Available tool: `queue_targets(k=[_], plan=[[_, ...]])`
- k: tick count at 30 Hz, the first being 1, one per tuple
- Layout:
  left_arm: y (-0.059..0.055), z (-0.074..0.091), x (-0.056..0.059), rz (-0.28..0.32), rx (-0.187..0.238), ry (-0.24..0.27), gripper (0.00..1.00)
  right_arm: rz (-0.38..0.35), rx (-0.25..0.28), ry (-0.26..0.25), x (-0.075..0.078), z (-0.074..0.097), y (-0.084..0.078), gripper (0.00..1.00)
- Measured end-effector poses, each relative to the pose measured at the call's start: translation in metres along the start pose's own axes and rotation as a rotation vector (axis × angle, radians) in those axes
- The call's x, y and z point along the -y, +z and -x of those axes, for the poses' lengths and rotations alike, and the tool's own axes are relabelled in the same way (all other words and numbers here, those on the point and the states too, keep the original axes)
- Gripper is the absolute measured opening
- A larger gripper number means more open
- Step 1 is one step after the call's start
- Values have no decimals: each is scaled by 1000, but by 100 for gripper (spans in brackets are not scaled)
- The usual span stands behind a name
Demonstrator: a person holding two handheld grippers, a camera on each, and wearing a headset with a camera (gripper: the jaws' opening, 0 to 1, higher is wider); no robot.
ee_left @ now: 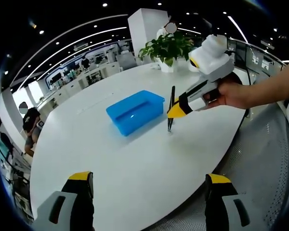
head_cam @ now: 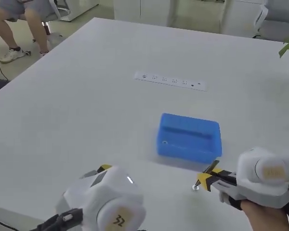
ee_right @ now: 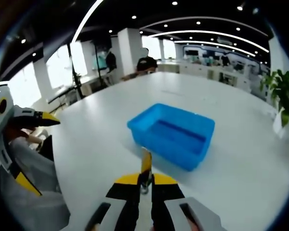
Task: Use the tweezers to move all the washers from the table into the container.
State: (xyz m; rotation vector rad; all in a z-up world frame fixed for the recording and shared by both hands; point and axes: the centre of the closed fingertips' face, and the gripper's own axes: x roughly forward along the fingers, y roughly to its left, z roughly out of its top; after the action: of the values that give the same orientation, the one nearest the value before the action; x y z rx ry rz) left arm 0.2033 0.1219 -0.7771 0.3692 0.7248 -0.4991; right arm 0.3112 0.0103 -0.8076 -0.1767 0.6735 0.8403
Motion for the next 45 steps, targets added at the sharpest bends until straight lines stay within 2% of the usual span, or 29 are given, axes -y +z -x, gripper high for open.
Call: queue_targets(k=[5,11,17,22,30,38,45], plan=[[3,-1,1,3,8,0,99,11,18,6,2,7,11,4],[4,1,-4,4,11,8,99,21,36,10,3,12,21,4],[2,0,-9,11,8,15,99,81,49,5,1,16,37,4],[4,0,-11,10,11,19,99,96,69,6,1,17,50,4],[8,0,-17,12,20,29,99,98,121,-12,11,17,75,4],[5,2,-18,22,17,33,99,82,162,-37,20,16,90,4],[3,1,-18,19,11,33,99,51,190,-66,35,7,104,4]])
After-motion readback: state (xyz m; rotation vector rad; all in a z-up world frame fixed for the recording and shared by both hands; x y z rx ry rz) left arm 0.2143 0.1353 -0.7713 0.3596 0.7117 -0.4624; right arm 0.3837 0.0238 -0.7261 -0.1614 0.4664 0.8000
